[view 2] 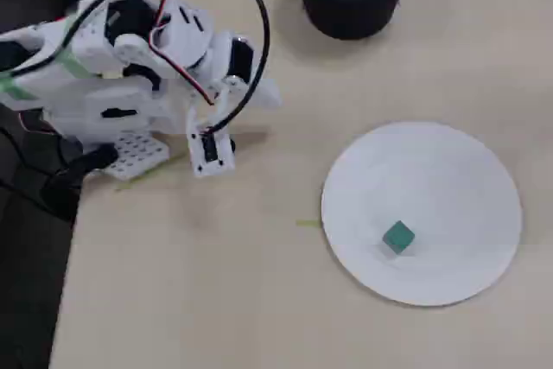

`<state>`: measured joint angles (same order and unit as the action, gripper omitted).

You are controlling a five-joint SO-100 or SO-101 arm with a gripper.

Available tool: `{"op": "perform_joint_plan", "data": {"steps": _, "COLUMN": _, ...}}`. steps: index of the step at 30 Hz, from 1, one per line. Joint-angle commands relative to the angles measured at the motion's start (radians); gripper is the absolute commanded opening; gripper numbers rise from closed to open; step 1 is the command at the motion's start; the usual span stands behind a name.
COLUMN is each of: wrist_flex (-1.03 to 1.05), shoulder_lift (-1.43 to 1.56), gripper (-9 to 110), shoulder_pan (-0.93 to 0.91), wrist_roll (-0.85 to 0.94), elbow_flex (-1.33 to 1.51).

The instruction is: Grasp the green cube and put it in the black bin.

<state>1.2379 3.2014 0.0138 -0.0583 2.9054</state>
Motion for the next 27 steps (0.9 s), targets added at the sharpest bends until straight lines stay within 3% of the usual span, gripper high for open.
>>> {"op": "perform_joint_plan", "data": {"steps": 1, "wrist_flex": -0.012, "shoulder_lift": 0.005, "gripper": 0, "shoulder_pan": 0.002, "wrist_roll": -0.015, "elbow_flex": -0.003}}
{"op": "perform_joint_plan", "data": {"steps": 27, "wrist_flex": 0.003, "shoulder_lift": 0.005, "gripper": 0, "shoulder_pan": 0.025, "wrist_roll": -0.021, "elbow_flex": -0.069}}
